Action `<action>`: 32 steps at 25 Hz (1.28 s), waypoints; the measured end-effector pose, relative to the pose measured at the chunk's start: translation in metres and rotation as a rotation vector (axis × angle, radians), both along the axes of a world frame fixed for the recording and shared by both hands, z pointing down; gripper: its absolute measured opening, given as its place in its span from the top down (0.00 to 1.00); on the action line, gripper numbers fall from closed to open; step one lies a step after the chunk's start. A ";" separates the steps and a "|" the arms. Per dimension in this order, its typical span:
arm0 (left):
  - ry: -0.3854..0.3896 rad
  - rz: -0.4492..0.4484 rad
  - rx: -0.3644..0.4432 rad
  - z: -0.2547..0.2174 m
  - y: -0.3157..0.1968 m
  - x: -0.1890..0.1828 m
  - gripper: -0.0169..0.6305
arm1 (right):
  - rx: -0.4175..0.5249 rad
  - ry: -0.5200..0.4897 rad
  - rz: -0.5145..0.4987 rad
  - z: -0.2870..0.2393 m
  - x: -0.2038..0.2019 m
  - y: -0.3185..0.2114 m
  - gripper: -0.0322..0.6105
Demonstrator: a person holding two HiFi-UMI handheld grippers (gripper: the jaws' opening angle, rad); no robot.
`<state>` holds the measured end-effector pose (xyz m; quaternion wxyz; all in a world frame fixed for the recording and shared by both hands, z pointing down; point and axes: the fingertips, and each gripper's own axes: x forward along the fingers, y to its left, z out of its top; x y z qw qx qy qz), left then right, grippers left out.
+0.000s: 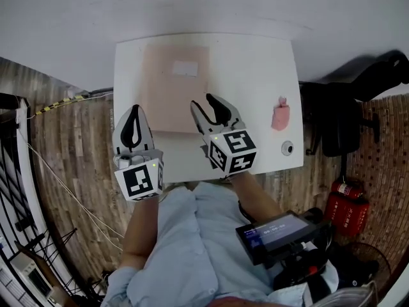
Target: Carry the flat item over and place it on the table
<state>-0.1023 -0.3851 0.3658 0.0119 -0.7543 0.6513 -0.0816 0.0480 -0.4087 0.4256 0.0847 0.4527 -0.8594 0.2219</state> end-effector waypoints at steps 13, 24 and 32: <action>0.018 0.065 0.150 -0.078 0.017 0.016 0.97 | 0.364 0.082 0.099 -0.088 0.017 0.029 0.94; 0.015 0.081 0.186 -0.095 0.030 0.015 0.97 | 0.405 0.100 0.066 -0.104 0.006 0.045 0.95; 0.020 0.093 0.186 -0.094 0.028 0.022 0.97 | 0.418 0.097 0.066 -0.109 0.009 0.044 0.94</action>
